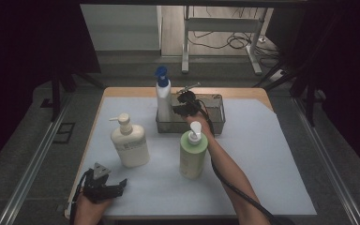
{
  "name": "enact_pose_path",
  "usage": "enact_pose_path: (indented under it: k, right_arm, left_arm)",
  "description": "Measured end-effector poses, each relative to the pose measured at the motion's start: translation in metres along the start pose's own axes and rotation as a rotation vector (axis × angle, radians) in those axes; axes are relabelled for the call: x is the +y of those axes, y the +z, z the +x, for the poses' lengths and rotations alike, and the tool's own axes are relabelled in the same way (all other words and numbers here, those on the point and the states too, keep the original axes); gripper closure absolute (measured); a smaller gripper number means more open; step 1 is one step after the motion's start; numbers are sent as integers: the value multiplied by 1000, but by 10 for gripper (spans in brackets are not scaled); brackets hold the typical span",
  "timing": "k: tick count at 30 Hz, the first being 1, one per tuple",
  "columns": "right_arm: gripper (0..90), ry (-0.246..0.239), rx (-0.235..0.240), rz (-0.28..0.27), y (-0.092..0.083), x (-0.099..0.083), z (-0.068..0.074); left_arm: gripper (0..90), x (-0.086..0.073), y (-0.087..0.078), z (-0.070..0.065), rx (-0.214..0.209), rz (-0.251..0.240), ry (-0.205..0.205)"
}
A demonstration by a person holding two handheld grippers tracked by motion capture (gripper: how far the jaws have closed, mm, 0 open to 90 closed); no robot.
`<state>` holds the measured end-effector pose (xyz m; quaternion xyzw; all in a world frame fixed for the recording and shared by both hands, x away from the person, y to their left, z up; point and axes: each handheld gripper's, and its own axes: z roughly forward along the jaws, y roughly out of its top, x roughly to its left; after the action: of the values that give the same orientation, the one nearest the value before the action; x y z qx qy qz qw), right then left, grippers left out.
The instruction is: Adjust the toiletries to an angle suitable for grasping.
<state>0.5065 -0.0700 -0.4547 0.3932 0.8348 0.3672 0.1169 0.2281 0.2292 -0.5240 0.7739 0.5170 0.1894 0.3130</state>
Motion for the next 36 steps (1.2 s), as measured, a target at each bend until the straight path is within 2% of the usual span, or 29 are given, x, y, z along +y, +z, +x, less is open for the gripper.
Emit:
enact_pose_path:
  k: [4,7,8,13,15,16,20,21,22,23,32,35,36]
  right_arm:
    - [789,4,-8,0,0,1,-1]
    - [710,8,-26,-1,-2,-1,-3]
    - [710,8,-26,-1,-2,-1,-3]
    - [582,3,-36,-23,-16,-2,-7]
    - [572,-5,-36,-28,-19,-2,-8]
    - [531,-10,-27,-37,-25,-3,-9]
    - [481,-28,-25,-46,-33,-5,-9]
    - [438,-38,-8,-49,-37,-7,-9]
    - [438,-38,-8,-49,-37,-7,-9]
    - [408,-55,-4,-51,-41,-9,-8]
    - [321,-94,32,-63,-57,-17,-6]
    - [312,-125,28,-66,-63,-20,-4]
    - [295,-129,41,-73,-67,-22,-3]
  left_arm:
    - [132,0,0,0,0,0,0]
    - [131,0,0,0,1,-1,0]
    - [131,0,0,0,0,-1,0]
    - [132,0,0,0,1,0,1]
    - [131,0,0,0,2,0,1]
    - [131,0,0,0,2,0,1]
    - [131,0,0,0,1,0,0]
    - [131,0,0,0,1,-1,0]
    - [132,0,0,0,1,-1,0]
    - [132,0,0,0,2,0,1]
    - [132,0,0,0,1,-1,1]
    - [132,0,0,0,1,-1,0]
    - [131,0,0,0,1,-1,0]
